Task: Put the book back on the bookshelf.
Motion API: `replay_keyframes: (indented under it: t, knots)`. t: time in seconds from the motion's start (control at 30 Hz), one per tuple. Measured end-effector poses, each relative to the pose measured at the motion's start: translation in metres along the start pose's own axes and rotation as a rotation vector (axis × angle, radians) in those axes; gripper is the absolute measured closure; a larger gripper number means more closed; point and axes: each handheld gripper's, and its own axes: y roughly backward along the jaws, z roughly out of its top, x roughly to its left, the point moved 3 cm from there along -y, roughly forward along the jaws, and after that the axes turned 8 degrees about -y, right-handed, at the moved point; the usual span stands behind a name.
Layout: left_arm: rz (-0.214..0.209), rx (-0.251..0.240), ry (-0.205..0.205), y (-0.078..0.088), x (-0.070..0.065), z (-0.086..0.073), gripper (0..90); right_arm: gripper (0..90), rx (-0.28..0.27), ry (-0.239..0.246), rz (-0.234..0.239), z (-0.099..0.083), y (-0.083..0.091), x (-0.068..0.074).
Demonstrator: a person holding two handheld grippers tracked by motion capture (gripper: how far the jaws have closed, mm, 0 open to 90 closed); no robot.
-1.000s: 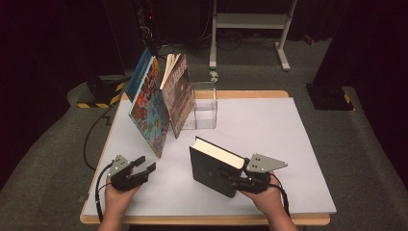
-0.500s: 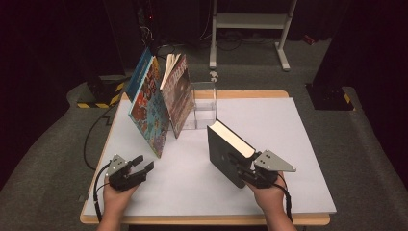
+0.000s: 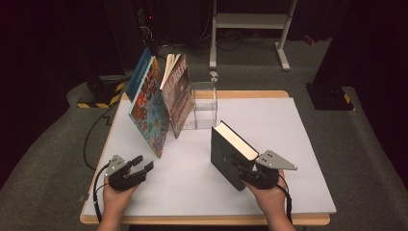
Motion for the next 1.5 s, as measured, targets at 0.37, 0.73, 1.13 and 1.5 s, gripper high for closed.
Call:
replay_keyframes:
  t: [0.37,0.73,1.13,1.5]
  knots:
    - [-0.021,-0.005,0.011,-0.001,-0.003,0.0,42.0,54.2,0.082,0.064,-0.033,0.019,-0.009,0.008]
    - [-0.023,0.012,-0.007,-0.003,-0.007,0.001,41.3,54.1,0.055,0.013,-0.114,0.057,-0.063,0.012]
    - [0.024,0.061,-0.052,-0.008,-0.007,-0.001,37.0,54.1,0.019,-0.008,-0.226,0.086,-0.132,-0.009]
    - [0.0,0.033,-0.044,-0.005,-0.006,0.0,34.8,54.1,-0.004,0.011,-0.277,0.107,-0.184,-0.015]
